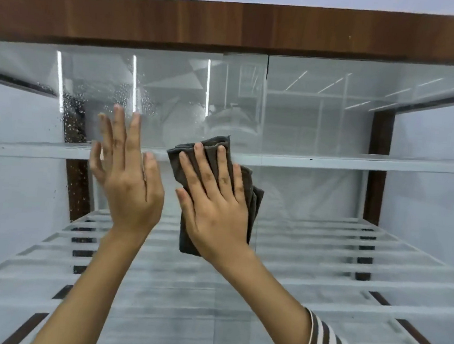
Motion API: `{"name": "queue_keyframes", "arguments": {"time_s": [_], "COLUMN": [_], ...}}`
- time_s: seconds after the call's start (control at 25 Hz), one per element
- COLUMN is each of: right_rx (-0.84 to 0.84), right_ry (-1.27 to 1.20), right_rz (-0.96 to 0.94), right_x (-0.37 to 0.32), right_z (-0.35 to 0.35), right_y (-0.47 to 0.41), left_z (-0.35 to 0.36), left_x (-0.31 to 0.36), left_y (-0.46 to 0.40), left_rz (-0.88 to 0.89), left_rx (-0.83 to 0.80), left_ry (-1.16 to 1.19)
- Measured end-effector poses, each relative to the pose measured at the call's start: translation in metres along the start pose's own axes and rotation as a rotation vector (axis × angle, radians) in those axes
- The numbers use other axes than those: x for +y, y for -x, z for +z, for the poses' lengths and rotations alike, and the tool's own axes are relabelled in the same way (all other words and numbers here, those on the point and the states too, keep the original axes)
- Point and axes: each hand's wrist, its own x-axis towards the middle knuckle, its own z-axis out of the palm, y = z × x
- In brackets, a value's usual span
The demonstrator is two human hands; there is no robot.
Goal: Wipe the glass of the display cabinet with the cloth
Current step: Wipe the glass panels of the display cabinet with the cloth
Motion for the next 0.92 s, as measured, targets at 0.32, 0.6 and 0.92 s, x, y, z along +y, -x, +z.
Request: {"name": "queue_keyframes", "arguments": {"time_s": [0.32, 0.6, 0.92], "right_rx": [0.198, 0.043, 0.156], "right_ry": [0.128, 0.171, 0.151], "right_rz": [0.225, -0.077, 0.070], "right_x": [0.017, 0.017, -0.001], "right_z": [-0.002, -0.003, 0.004], "right_y": [-0.090, -0.040, -0.116], "left_z": [0.012, 0.009, 0.010], "left_x": [-0.017, -0.019, -0.017], "left_y": [-0.022, -0.022, -0.021], "left_rz": [0.072, 0.083, -0.001], "left_rx": [-0.147, -0.154, -0.037], "left_ry": [-0.203, -0.167, -0.031]}}
